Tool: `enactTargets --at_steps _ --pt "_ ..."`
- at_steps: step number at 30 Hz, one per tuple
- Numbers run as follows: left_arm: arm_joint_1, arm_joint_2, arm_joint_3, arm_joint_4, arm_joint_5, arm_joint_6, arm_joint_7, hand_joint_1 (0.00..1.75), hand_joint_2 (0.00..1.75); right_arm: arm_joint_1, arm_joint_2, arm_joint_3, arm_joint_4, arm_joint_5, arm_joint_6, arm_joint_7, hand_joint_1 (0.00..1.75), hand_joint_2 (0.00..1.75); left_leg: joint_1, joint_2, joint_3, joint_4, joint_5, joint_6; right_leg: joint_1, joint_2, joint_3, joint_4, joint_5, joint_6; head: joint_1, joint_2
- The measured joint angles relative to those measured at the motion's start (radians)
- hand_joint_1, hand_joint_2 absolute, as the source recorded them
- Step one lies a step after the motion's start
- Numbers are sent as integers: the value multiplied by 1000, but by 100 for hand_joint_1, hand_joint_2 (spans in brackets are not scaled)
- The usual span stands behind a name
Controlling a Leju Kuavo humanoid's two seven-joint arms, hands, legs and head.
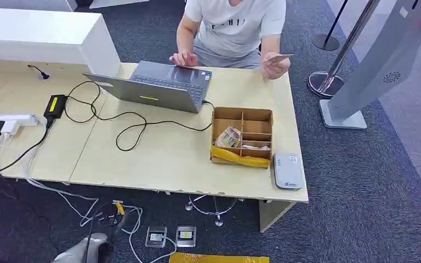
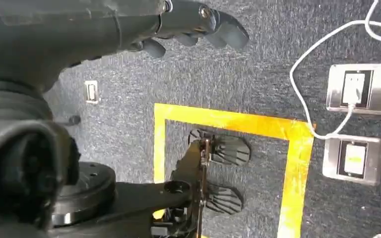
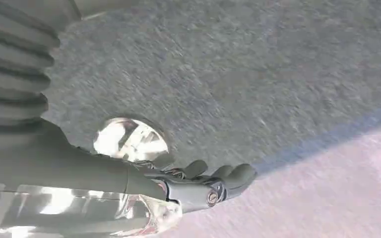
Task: Pass the card to the sensor for recognition and then transmit it.
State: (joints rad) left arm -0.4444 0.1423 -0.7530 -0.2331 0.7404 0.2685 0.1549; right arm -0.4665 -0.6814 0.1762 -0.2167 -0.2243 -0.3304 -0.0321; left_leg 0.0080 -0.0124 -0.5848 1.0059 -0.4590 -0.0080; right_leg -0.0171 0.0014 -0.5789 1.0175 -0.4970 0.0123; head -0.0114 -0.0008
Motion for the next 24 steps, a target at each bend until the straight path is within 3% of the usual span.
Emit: enactTargets --at_steps 4,10,13,20,24 --pt "-18 -5 0 0 -13 -11 9 0 0 -123 -72 0 -10 64 -23 -45 0 175 -1 1 0 0 1 1 -1 1 -1 1 0 0 2 0" --pt "-48 -25 0 0 -51 -13 11 0 0 -368 -86 37 -62 279 -20 -204 0 175 -1 2 -1 0 3 3 -1 1 -1 3 2 1 0 0" --pt "-62 -36 0 0 -63 -16 11 0 0 -469 -43 89 -120 363 11 -225 0 175 0 1 -1 0 4 3 0 0 0 4 2 1 1 0" --pt "-80 -47 -1 0 -88 -18 8 0 0 -536 153 266 -310 450 83 -188 0 175 4 -3 -1 0 6 0 4 -2 -1 4 1 0 1 0" --pt "-79 -50 -1 0 -92 -17 8 0 0 -544 192 315 -365 440 89 -193 0 175 4 -11 -4 0 6 0 4 -10 -1 4 0 -1 2 0"
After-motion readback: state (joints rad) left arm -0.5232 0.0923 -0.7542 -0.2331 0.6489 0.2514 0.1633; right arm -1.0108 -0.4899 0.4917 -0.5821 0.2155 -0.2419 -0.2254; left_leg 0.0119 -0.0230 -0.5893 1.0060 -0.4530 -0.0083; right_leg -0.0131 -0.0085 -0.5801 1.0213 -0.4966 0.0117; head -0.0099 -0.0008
